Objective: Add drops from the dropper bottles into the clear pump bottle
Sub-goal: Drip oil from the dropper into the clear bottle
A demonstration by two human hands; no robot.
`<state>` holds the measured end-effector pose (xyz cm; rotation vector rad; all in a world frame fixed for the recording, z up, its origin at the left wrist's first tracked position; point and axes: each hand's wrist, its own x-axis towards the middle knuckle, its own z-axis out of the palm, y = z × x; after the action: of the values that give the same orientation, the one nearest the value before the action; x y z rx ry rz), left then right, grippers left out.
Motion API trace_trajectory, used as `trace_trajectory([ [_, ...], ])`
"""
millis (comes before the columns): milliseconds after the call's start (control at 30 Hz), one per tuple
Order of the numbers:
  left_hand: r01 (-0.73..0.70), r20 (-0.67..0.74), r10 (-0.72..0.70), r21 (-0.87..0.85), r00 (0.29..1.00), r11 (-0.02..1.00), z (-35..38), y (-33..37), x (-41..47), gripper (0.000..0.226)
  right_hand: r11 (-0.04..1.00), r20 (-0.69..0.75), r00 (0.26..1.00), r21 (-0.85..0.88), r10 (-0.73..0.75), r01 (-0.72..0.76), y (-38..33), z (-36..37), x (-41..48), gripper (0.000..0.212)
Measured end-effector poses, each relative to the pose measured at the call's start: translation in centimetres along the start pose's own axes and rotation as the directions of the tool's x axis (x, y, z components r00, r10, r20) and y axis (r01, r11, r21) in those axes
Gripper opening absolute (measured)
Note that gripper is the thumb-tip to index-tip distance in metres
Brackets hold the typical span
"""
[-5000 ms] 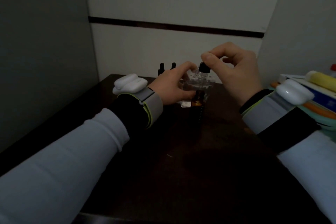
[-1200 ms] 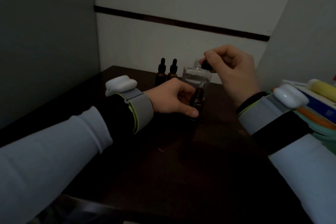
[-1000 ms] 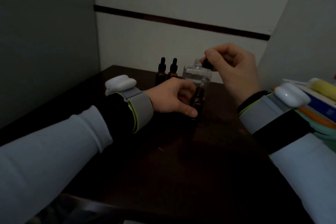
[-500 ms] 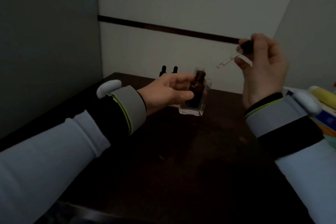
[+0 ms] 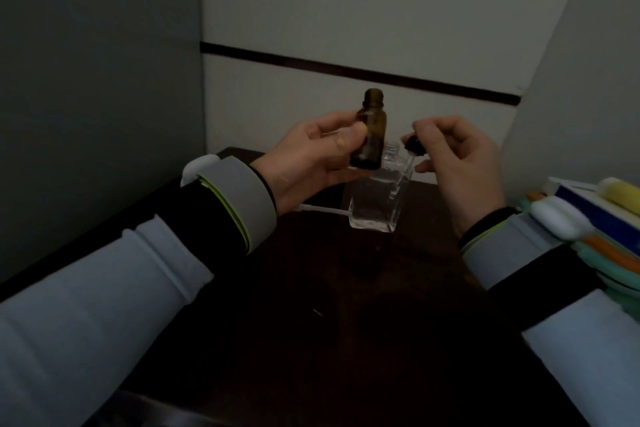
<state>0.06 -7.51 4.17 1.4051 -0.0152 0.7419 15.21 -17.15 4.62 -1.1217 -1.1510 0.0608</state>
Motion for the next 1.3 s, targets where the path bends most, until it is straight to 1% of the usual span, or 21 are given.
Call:
trace_trajectory([
  [100, 0.012, 0.014, -0.013, 0.044, 1.000, 0.999, 0.2, -0.2, -0.1, 0.037, 1.000, -0.007, 1.000, 0.004, -0.001, 0.001, 0.0, -0.1, 0.1, 0.011],
  [167, 0.024, 0.048, -0.028, 0.069, 0.998, 0.997, 0.2, -0.1, -0.2, 0.036, 1.000, -0.005, 1.000, -0.002, 0.001, -0.001, 0.0, -0.2, 0.1, 0.010],
  [267, 0.031, 0.065, -0.037, 0.088, 0.997, 0.996, 0.1, 0.0, -0.3, 0.040, 1.000, 0.003, 1.000, -0.013, 0.000, 0.000, 0.0, -0.2, 0.1, 0.009],
  [433, 0.044, 0.066, -0.053, 0.134, 0.996, 0.990, 0.0, -0.1, -0.4, 0.041, 1.000, 0.015, 1.000, -0.031, 0.000, 0.000, 0.0, -0.2, 0.1, 0.006],
  [700, 0.093, 0.089, -0.105, 0.133, 0.991, 0.987, 0.0, 0.0, -0.3, 0.039, 0.999, 0.013, 1.000, -0.036, -0.003, 0.003, 0.0, -0.3, 0.2, 0.006],
  [733, 0.104, 0.084, -0.119, 0.160, 0.989, 0.982, 0.1, -0.2, -0.3, 0.039, 0.999, 0.007, 1.000, -0.037, -0.006, 0.006, 0.1, -0.3, 0.2, 0.006],
  [800, 0.136, 0.075, -0.162, 0.273, 0.984, 0.952, 0.4, -0.6, -0.2, 0.040, 0.999, -0.032, 0.999, -0.036, -0.019, 0.018, 0.2, -0.4, 0.4, 0.007],
  [900, 0.201, 0.072, -0.263, 0.466, 0.962, 0.862, 1.0, -1.5, -0.3, 0.036, 0.998, -0.128, 0.990, -0.041, -0.061, 0.056, 0.3, -0.7, 0.7, 0.011],
  [1000, 0.225, 0.056, -0.311, 0.572, 0.949, 0.789, 1.3, -2.4, -0.4, 0.037, 0.996, -0.184, 0.979, -0.023, -0.084, 0.081, 0.3, -0.7, 0.9, 0.013],
  [1100, 0.237, 0.037, -0.333, 0.629, 0.942, 0.740, 1.3, -3.0, -0.3, 0.038, 0.993, -0.212, 0.971, 0.004, -0.111, 0.114, 0.2, -0.7, 1.1, 0.012],
  [1200, 0.217, 0.056, -0.331, 0.650, 0.942, 0.728, 1.2, -2.9, -0.2, 0.037, 0.988, -0.221, 0.965, 0.015, -0.145, 0.152, 0.0, -0.5, 1.6, 0.012],
  [1267, 0.198, 0.031, -0.283, 0.642, 0.959, 0.740, 1.3, -2.4, -0.2, 0.029, 0.985, -0.215, 0.962, 0.006, -0.168, 0.174, -0.1, -0.3, 2.1, 0.012],
  [1300, 0.192, -0.006, -0.238, 0.611, 0.971, 0.769, 1.4, -2.1, -0.2, 0.022, 0.983, -0.207, 0.962, -0.001, -0.178, 0.181, -0.1, -0.1, 2.4, 0.012],
])
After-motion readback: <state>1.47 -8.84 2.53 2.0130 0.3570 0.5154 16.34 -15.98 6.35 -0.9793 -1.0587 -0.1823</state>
